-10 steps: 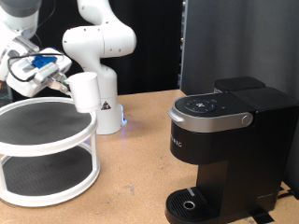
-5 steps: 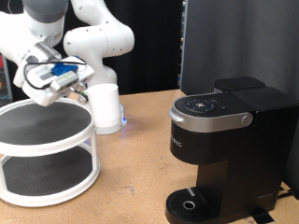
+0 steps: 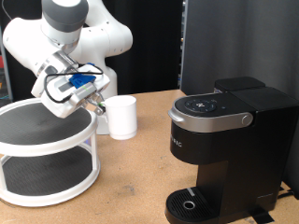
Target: Make a cup of coffee with the keurig machine
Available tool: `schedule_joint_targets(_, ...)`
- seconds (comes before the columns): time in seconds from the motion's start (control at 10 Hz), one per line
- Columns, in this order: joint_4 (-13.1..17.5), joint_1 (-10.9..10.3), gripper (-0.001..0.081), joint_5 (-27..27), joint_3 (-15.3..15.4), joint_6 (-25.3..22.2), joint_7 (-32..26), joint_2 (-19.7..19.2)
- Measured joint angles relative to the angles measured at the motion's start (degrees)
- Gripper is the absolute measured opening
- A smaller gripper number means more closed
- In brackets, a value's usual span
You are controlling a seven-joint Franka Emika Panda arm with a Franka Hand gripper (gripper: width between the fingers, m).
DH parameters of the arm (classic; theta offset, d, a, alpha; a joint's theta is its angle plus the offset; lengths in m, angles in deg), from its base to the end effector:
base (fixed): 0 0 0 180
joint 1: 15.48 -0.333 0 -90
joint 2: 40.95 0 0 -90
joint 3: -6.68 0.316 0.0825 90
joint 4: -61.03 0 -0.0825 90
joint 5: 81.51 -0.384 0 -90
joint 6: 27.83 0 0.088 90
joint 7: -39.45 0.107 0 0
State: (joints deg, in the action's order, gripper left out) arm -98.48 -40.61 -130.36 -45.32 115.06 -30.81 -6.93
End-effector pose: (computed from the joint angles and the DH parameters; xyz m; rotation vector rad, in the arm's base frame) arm 0.3469 -0.1414 0.3317 -2.2973 -0.1296 -0.8224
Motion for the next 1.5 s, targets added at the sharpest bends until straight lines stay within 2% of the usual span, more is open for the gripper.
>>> schedule_joint_targets(0.4,-0.7,-0.2,0.0074,0.0,-0.2,-0.1,0.4,-1.7)
schedule_joint_targets(0.6,-0.9,-2.0,0.0074,-1.7,-0.5,2.0,-0.1,-4.6)
schedule_joint_targets(0.8,-0.8,-6.1,0.0074,-5.8,-2.2,4.6,-2.6,-7.6)
schedule_joint_targets(1.0,-0.5,-11.2,0.0074,-11.7,-5.2,6.5,-7.5,-10.7)
schedule_joint_targets(1.3,0.4,-18.7,0.0074,-21.7,-9.9,6.9,-15.5,-16.0)
schedule_joint_targets(1.5,1.2,-22.5,0.0074,-27.8,-11.6,6.4,-19.0,-20.0)
